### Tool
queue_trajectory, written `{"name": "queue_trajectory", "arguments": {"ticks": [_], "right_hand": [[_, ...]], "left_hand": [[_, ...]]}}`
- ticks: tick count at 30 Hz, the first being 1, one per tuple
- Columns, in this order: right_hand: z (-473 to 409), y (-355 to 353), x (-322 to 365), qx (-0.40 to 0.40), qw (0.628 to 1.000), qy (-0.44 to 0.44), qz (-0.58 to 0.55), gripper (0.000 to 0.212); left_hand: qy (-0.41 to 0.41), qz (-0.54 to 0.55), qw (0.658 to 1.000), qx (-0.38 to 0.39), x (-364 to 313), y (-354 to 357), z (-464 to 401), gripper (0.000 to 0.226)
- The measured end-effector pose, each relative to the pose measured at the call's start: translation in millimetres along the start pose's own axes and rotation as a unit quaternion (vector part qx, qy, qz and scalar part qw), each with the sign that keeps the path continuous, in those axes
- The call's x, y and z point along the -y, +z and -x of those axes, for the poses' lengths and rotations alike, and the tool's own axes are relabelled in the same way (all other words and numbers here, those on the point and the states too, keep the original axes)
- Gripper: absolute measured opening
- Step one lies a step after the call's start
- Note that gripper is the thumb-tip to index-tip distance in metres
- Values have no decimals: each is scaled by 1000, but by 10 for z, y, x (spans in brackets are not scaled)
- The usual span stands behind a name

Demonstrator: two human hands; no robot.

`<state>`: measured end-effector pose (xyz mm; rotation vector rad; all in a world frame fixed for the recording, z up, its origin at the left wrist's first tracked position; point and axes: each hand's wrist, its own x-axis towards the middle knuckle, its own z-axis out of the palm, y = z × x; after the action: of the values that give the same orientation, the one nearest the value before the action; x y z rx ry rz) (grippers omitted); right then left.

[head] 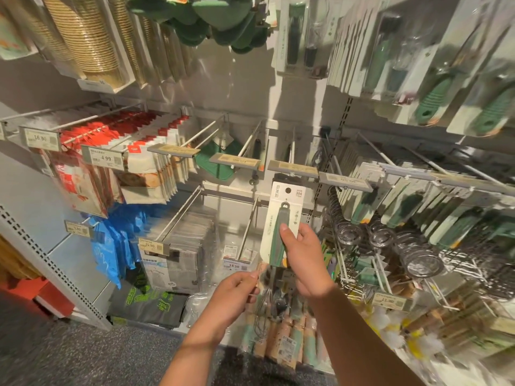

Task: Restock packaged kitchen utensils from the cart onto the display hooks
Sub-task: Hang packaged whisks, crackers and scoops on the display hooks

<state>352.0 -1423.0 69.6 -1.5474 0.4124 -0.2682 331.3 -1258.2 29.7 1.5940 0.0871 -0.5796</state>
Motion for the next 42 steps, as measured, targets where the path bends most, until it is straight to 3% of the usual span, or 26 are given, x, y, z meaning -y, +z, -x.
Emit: {"name": "queue_trajectory", "arguments": {"ticks": [7, 12, 18, 21, 23, 29, 33, 36, 39, 42], "right_hand": [[-176, 1, 88, -15, 999, 44, 29, 55], [-388, 35, 193, -12, 995, 80, 55, 26], [-596, 77, 263, -47, 991, 105, 70, 47], [-570, 78, 222, -17, 983, 146, 106, 71], [-460, 77, 117, 16, 974, 188, 124, 76], [76, -78, -342, 44, 947, 295, 117, 38], [439, -294, -578, -35, 958, 285, 25, 28], [803, -578, -675, -114, 959, 258, 7, 26], [1250, -894, -765, -196, 944, 264, -17, 20], [1759, -1238, -906, -277, 922, 266, -46, 19]], "left_hand": [[25, 2, 1000, -19, -43, -37, 20, 24], [35, 36, 997, -52, -127, -84, 13, 30], [37, 48, 995, -74, -133, -153, 27, 34], [40, 50, 995, -76, -113, -232, 60, 34], [32, 49, 995, -77, -98, -296, 78, 35], [8, 42, 999, -22, 110, -416, 116, 36], [-25, 2, 998, 57, 245, -227, -4, 41], [-10, -51, 994, 101, 341, 174, 11, 28], [12, -99, 983, 151, 388, 597, 145, 19], [2, -147, 968, 206, 451, 1027, 267, 24]]}}
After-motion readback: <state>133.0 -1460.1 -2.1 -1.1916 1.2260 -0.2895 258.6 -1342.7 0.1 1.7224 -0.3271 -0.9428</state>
